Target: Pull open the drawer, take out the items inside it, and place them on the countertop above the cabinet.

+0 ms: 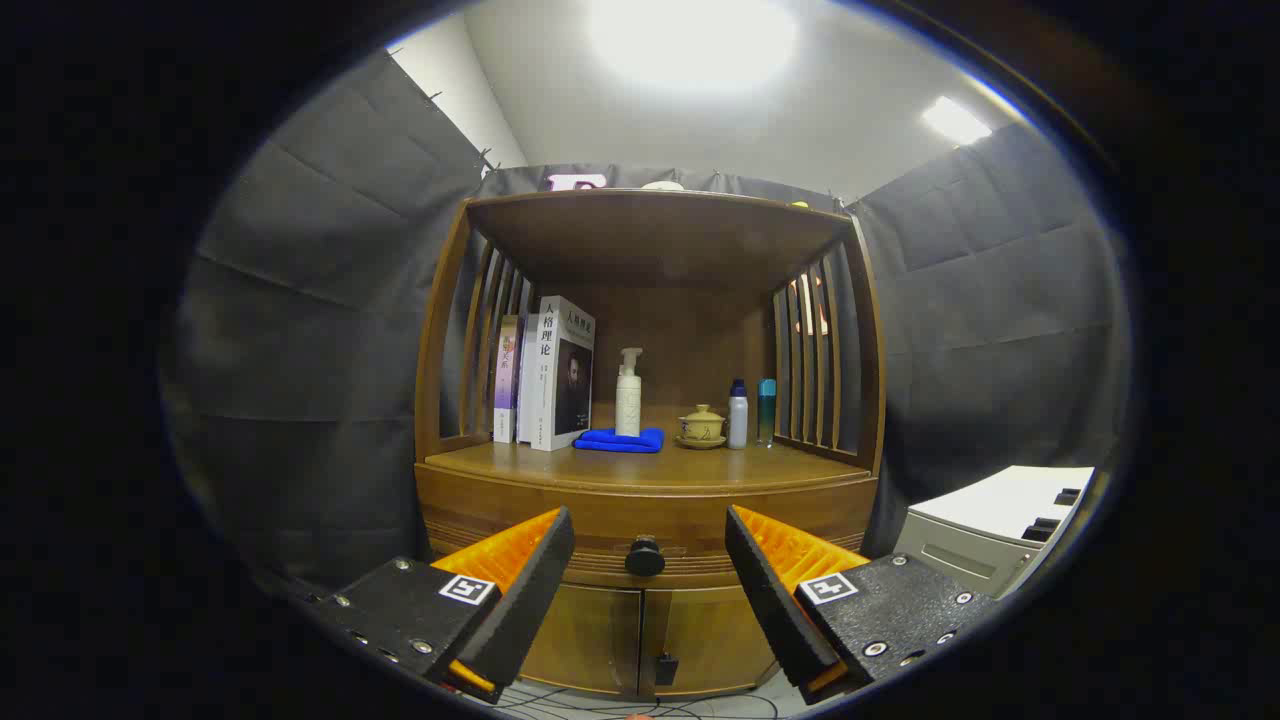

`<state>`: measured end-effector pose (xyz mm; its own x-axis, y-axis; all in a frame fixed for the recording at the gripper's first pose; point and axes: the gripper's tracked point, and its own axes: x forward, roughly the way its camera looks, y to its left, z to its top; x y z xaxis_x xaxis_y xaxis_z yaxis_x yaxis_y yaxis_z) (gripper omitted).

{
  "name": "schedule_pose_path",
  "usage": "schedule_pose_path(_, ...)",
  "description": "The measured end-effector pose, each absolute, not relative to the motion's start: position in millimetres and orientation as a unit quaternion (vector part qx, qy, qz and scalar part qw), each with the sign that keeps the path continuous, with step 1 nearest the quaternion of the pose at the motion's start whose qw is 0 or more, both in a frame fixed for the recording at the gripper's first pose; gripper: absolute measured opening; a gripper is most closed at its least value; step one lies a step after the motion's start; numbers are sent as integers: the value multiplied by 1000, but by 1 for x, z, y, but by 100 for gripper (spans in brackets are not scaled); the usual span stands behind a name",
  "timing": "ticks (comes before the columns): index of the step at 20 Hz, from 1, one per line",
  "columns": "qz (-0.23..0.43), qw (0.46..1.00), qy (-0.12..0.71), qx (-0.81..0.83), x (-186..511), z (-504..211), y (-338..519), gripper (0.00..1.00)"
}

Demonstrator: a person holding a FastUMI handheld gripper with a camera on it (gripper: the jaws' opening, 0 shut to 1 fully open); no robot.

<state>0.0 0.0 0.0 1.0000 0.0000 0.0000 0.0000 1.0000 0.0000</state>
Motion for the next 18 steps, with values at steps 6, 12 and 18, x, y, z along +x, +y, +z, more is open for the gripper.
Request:
schedule_pose_path(6, 2, 1000, -2, 1, 0, 1, 2, 95)
schedule_pose_path(12, 4, 1000, -2, 2, 1, 1, 2, 95)
schedule_pose_path(18, 0, 1000, 2, -2, 1, -2, 0, 95)
